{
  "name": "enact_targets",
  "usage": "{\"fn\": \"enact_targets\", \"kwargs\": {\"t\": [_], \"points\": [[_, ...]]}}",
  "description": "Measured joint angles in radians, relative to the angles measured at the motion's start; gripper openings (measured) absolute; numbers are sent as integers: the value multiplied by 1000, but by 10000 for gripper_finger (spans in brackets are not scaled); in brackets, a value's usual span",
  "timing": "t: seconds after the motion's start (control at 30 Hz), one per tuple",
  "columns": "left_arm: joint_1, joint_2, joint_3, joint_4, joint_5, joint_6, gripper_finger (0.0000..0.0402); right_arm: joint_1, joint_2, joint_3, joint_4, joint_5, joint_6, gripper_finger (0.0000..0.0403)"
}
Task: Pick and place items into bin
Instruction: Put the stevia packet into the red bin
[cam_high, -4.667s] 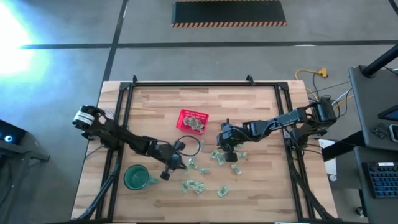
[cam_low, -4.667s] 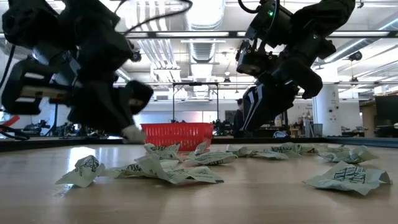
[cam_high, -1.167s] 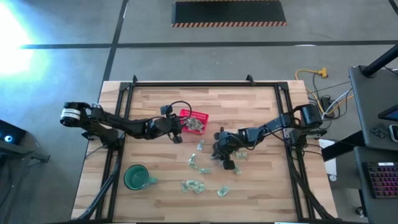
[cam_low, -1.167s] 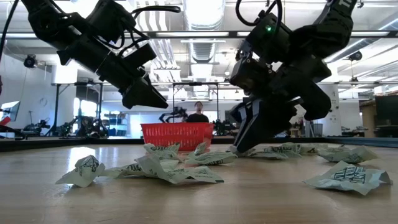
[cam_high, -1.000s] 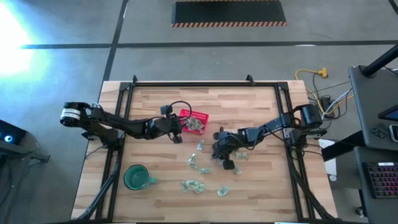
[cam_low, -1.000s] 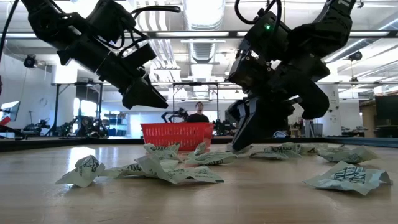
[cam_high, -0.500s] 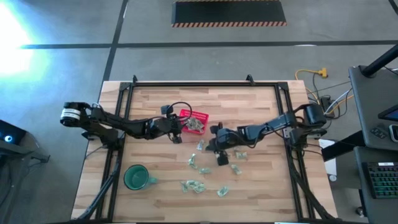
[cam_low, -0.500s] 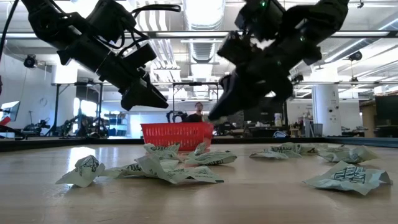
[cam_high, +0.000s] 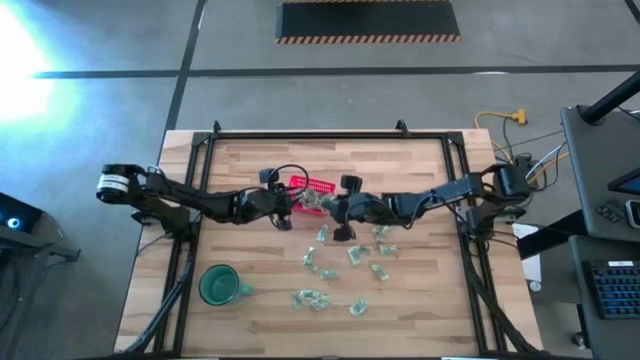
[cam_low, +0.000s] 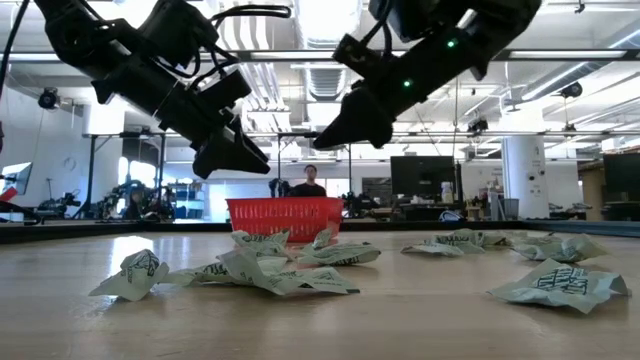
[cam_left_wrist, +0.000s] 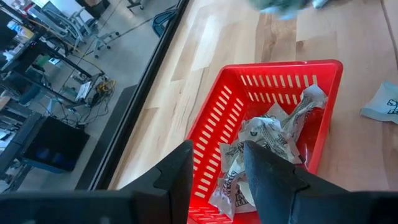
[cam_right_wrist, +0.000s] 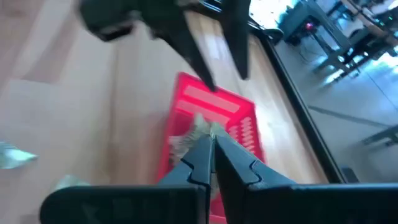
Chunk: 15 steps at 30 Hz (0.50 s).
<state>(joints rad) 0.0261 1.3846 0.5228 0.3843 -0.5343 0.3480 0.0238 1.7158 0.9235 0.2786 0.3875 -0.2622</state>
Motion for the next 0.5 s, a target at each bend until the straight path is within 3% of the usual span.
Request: {"fn": "enact_targets", "kwargs": {"t": [0.27, 0.5], "points": [[0, -12, -1, -1, 0, 0, 126, -89, 47, 38, 6, -149, 68, 9], [0, -27, -6, -13, -1, 0, 126, -123, 109, 67, 5, -154, 80, 9]]}}
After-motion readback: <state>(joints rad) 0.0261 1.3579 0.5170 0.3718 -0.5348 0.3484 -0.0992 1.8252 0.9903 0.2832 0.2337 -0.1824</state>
